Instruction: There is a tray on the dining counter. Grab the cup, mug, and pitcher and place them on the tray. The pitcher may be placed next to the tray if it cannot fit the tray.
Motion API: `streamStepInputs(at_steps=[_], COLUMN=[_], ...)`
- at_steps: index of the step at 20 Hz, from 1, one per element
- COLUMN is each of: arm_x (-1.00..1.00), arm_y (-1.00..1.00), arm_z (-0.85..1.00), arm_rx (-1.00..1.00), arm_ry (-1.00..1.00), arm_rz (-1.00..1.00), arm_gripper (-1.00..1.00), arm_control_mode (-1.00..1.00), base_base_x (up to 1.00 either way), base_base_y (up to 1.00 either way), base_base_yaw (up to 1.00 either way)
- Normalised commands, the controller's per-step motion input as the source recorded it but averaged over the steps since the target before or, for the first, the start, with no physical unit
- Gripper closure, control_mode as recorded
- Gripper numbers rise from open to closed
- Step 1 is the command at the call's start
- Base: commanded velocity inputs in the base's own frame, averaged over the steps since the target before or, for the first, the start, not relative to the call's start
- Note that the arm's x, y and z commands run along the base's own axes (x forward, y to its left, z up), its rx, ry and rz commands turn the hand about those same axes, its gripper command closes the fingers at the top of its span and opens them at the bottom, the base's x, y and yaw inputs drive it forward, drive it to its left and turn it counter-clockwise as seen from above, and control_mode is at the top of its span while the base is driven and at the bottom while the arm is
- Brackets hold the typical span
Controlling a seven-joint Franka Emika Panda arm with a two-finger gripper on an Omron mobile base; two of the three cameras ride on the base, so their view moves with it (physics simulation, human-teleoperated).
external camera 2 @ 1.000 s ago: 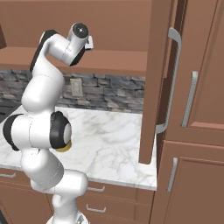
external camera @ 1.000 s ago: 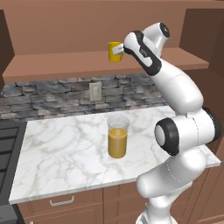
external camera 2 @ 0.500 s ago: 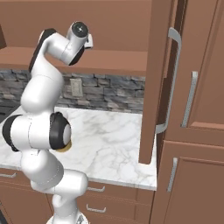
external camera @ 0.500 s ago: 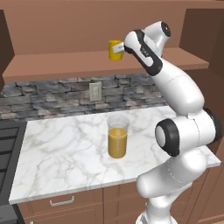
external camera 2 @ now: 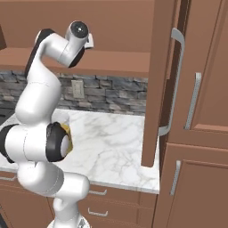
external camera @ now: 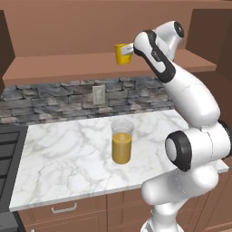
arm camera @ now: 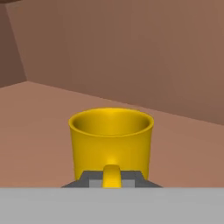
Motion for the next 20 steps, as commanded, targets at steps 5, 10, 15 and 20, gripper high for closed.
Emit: streamStepInputs(at_steps=[5,10,15,20], arm_x=[-0.83,-0.93,-0.86,-0.80], arm_y=[-0.24,-0.23,-0.13,-0.01], arm_z=[0.04,0.01,0.00,0.00], arm_rx=[0.00,0.00,0.00,0.00], arm_ry=[-0.02,-0.06,-0.08,-0.03], arm_rz=[0.00,-0.03,-0.05,-0.05], arm_gripper=[1.00,1.00,1.00,1.00], arm_control_mode=[-1.00,-1.00,-1.00,-1.00], base_base_x=[0.00,0.00,0.00,0.00], base_base_y=[0.00,0.00,0.00,0.00], base_base_yaw=[0.00,0.00,0.00,0.00])
